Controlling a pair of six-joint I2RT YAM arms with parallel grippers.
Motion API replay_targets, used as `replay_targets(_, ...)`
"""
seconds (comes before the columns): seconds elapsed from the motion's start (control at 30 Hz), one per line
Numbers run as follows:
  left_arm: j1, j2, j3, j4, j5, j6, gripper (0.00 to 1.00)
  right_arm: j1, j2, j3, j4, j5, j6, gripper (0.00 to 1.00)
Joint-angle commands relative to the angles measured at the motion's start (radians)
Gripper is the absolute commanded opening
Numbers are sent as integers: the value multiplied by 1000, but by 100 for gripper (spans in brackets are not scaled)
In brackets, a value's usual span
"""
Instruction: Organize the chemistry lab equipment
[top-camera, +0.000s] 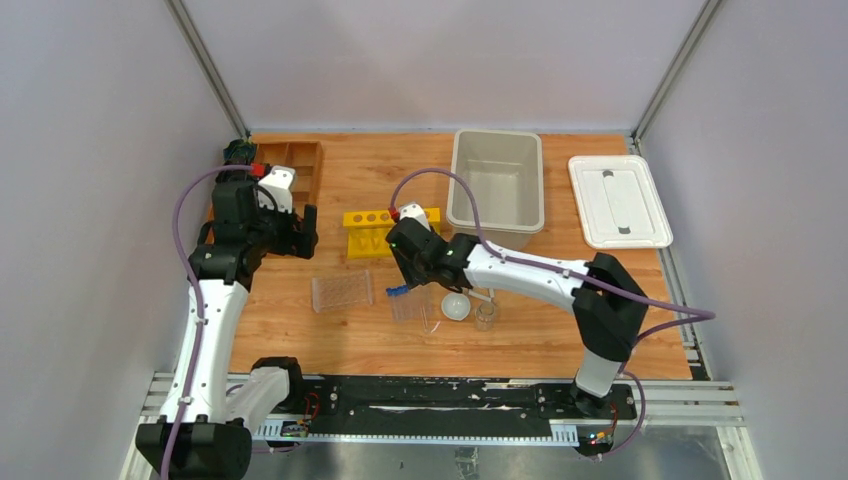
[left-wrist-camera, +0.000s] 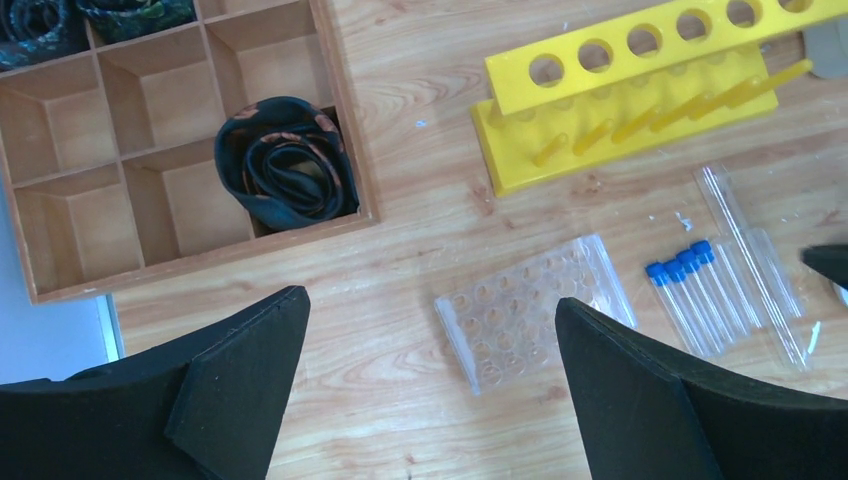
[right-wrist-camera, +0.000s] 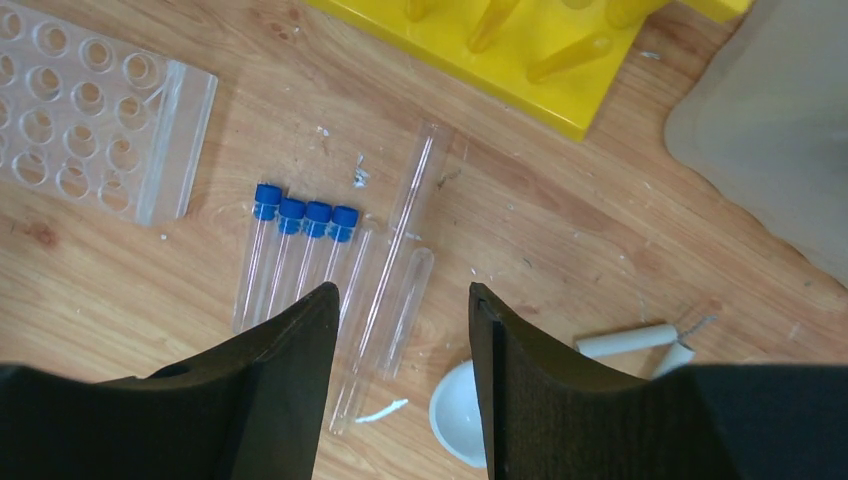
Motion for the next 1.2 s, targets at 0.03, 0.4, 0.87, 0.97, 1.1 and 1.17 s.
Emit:
replay_targets(0.03, 6, -33, 29, -27, 65, 18, 100, 5, 107, 69, 39, 6, 29, 53)
replay_targets(0.4, 6, -59, 38, -55, 103, 42, 100, -22, 227, 88, 65, 25, 65, 47)
replay_targets(0.87, 6, -63, 58, -57, 129, 46, 100, -69, 316, 100, 114, -5, 83, 40)
replay_targets(0.97, 6, -63, 57, -61, 132, 50, 100, -81, 332, 99, 122, -13, 97, 35)
replay_targets(1.1, 6, -74, 50, -62, 145, 60, 100, -94, 339, 82, 145, -34, 115, 27)
replay_targets(1.17, 5, -79, 43, -62, 157, 60, 100, -97, 337, 80, 152, -43, 117, 21)
